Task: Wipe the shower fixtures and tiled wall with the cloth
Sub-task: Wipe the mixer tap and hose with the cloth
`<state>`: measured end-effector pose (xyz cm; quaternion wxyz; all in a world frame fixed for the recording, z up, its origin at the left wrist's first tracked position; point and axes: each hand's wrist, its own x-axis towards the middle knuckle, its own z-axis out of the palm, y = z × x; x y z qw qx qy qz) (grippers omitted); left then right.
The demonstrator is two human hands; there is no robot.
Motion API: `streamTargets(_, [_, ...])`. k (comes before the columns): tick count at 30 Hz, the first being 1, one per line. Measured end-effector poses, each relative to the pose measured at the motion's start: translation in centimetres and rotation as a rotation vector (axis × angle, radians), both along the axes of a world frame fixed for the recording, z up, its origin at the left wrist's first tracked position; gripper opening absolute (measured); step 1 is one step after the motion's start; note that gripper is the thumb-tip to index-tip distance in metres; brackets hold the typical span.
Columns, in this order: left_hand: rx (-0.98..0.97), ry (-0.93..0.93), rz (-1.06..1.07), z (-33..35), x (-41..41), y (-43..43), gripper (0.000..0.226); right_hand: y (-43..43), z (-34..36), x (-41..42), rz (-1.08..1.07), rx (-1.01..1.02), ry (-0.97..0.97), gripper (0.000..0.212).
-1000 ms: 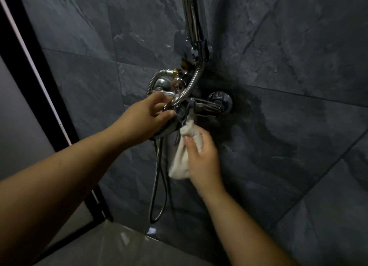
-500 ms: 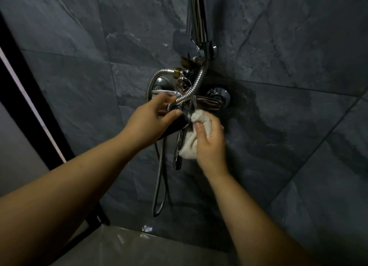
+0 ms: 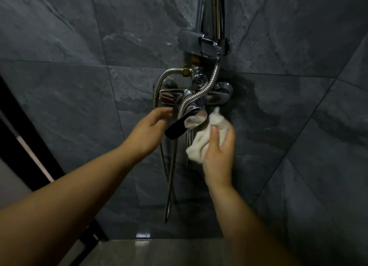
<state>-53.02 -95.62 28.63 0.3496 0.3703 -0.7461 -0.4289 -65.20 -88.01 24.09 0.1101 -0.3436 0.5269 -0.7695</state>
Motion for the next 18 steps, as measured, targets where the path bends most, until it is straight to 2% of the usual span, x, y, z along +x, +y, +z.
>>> streamTargets(4, [0.076, 0.064, 0.004, -0.8, 0.8, -0.7, 0.037, -2.5, 2.1, 0.9, -0.174, -0.110, 0.369, 0.034])
streamTargets(7, [0.056, 0.117, -0.055, -0.7, 0.4, -0.8, 0.036, -4.1, 1.6, 1.0, -0.263, -0.140, 0.504, 0.036])
streamTargets(11, [-0.053, 0.190, -0.110, -1.9, -1.0, -1.0, 0.032, -4.7, 0.9, -0.1, -0.319, -0.199, 0.667, 0.034])
streamTargets(18, [-0.334, 0.378, -0.054, -5.3, -2.1, -2.0, 0.021, -5.5, -0.6, -1.8, -0.422, -0.341, 0.968, 0.036])
